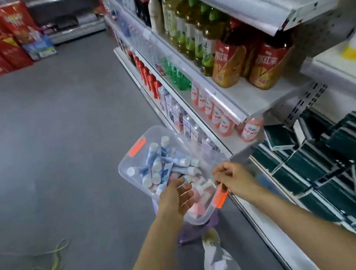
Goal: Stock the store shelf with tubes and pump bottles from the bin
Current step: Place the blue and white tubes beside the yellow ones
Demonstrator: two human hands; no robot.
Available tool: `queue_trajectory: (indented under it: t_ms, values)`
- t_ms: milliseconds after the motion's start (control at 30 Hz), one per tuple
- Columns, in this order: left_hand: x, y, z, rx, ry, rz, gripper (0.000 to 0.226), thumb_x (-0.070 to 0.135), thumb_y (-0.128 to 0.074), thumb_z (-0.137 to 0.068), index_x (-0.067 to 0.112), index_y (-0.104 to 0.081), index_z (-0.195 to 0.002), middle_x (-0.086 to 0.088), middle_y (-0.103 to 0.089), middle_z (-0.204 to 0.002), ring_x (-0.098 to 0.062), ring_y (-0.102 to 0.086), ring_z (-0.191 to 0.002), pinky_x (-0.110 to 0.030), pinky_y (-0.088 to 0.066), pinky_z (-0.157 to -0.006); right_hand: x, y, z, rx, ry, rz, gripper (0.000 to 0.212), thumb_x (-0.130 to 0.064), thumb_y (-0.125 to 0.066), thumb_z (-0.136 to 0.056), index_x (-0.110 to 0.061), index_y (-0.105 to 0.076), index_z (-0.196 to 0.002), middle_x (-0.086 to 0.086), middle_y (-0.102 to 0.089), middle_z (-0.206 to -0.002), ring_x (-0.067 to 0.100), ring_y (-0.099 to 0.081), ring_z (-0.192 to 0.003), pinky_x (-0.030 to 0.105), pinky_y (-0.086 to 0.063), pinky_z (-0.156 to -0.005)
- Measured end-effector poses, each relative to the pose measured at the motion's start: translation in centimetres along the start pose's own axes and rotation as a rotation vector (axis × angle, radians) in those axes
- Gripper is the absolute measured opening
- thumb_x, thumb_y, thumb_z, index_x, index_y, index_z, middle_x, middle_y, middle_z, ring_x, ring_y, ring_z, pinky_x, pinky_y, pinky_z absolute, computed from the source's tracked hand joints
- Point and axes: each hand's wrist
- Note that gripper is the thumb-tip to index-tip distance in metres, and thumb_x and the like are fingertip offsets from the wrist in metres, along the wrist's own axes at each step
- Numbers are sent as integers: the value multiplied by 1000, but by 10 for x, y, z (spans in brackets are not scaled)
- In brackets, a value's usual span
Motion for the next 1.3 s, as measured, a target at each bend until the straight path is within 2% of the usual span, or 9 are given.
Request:
queue_trajectory:
  t_ms: [200,333,433,533,633,800,933,1167,1300]
  values:
    - [35,-9,-53,74,-13,8,16,13,-52,-90,15,-60,-77,0,-57,-56,-15,-50,-50,-25,-39,-53,4,-26,-91,-160,-28,167,7,-7,-57,-91,-3,-62,-89,4,-62,-71,7,-54,-48,14,-39,-43]
    - [60,-2,-110,198,-80,-191,18,14,-52,-90,15,-56,-73,-6,-56,-69,-20,-49,-63,-32,-41,-63,16,-55,-158,-268,-29,300,11,-9,-58,-87,-15,-61,-78,2,-61,-74,17,-58,-67,27,-46,-59]
    - [70,10,-158,326,-158,-338,20,14,-47,-90,12,-55,-72,-3,-54,-69,-18,-48,-63,-29,-44,-64,32,-80,-205,-289,-34,527,7,-17,-58,-86,-16,-62,-90,6,-63,-97,26,-61,-91,33,-48,-75]
    - [67,26,-202,429,-211,-704,22,21,-45,-83,9,-61,-92,-15,-62,-96,-34,-58,-94,-45,-49,-89,47,-104,-241,-300,8,820,31,-24,-57,-88,-15,-53,-117,9,-48,-121,30,-50,-110,35,-44,-84]
    - [56,40,-234,430,-99,-1148,50,19,-48,-92,4,-35,-138,-20,-37,-142,-38,-34,-132,-40,-27,-109,56,-120,-263,-325,80,1034,44,-29,-57,-92,-12,-41,-129,12,-43,-129,32,-45,-117,40,-43,-88]
    - [44,47,-266,358,-48,-1594,54,18,-44,-93,-1,-26,-140,-19,-40,-139,-34,-39,-127,-35,-30,-105,73,-135,-283,-360,183,1226,48,-24,-58,-93,-12,-35,-134,10,-40,-131,29,-41,-118,37,-45,-82]
    - [49,48,-273,320,-22,-1753,52,17,-43,-96,-7,-26,-139,-21,-41,-137,-35,-42,-126,-40,-32,-104,75,-142,-291,-408,176,1287,49,-12,-59,-92,-9,-36,-135,14,-40,-130,31,-43,-116,36,-45,-84]
    - [67,47,-267,251,78,-1565,48,13,-35,-99,-7,-27,-142,-27,-35,-143,-38,-39,-131,-38,-32,-106,61,-137,-282,-465,-7,1150,46,-21,-58,-86,-6,-42,-127,13,-57,-123,31,-52,-116,33,-43,-79]
    - [68,46,-252,197,108,-1283,38,19,-39,-97,2,-50,-129,-18,-54,-129,-36,-55,-115,-39,-48,-96,57,-117,-269,-497,-340,700,38,-23,-63,-82,-11,-49,-115,10,-61,-107,28,-62,-92,27,-48,-66]
Point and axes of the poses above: each hand's wrist, its own z-axis away from the middle knuckle, its own y-axis out of the back of the hand, x = y × z
